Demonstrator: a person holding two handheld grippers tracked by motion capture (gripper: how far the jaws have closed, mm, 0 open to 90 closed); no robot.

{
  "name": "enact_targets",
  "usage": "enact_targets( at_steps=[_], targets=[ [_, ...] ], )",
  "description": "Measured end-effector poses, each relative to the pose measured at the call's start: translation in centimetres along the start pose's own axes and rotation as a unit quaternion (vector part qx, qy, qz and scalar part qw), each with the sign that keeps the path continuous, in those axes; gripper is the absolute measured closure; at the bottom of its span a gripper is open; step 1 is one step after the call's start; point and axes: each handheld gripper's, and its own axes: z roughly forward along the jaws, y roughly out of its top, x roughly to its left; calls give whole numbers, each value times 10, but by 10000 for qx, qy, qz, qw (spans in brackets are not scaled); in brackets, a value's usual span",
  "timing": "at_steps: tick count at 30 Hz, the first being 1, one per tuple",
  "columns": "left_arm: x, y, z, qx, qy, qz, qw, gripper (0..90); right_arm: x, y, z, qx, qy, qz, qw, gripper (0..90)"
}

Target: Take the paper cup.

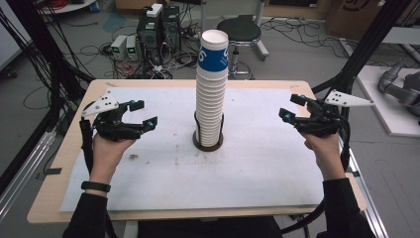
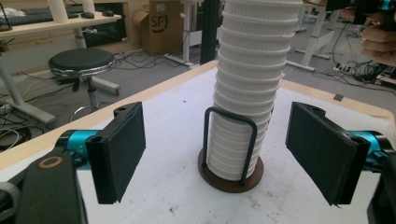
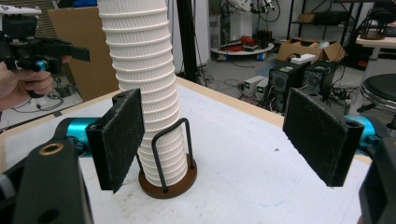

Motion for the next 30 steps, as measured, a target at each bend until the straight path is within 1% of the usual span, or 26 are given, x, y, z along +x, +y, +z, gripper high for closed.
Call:
enact_targets(
  at_steps=[5,7,11,12,13,15,17,18,19,20,23,24,25,26,27,28,29,30],
  targets=[
    [-1,1,-1,-9,-21,11,10000,201,0,0,1,10,56,-6,10000,210],
    [0,1,-1,-14,-38,-40,10000,200,1,0,1,-3,86,-15,10000,210],
    [1,1,2,-25,-96,-57,9999,201,3,1,-1,-40,127,-54,9999,210],
    [0,1,5,-13,-207,-75,9998,201,5,2,-1,-49,132,-118,9998,210],
    [0,1,5,-13,-207,-75,9998,200,5,2,-1,-49,132,-118,9998,210],
    [-2,2,10,33,-284,-41,9996,197,5,3,-1,-41,153,-131,9998,210],
    [-3,4,12,28,-316,-31,9995,189,6,5,-2,-69,133,-150,9998,210],
    [-5,7,15,-21,-383,-26,9993,173,5,5,-2,-61,152,-153,9997,210],
    [-5,7,15,-21,-383,-26,9993,172,5,6,-2,-67,152,-147,9998,210],
    [-6,9,17,-28,-437,-13,9990,172,5,6,-2,-67,152,-147,9998,210],
    [-10,17,24,-40,-455,39,9989,167,5,8,-2,-93,173,-144,9997,209],
    [-11,19,26,-52,-497,50,9987,167,5,9,-2,-105,188,-151,9997,210],
    [-12,24,31,-118,-612,44,9980,167,5,10,-2,-112,210,-154,9996,209],
    [-12,26,34,-158,-697,-7,9974,166,5,11,-2,-123,219,-162,9996,209],
    [-12,26,34,-158,-697,-7,9974,167,5,11,-2,-123,219,-162,9996,209],
    [-13,29,38,-218,-782,-56,9967,166,5,13,-2,-121,206,-173,9996,210],
    [-14,34,45,-192,-838,-50,9963,166,5,13,-2,-116,207,-174,9996,210],
    [-14,34,45,-192,-838,-50,9963,166,5,14,-2,-122,216,-175,9995,210]
  ],
)
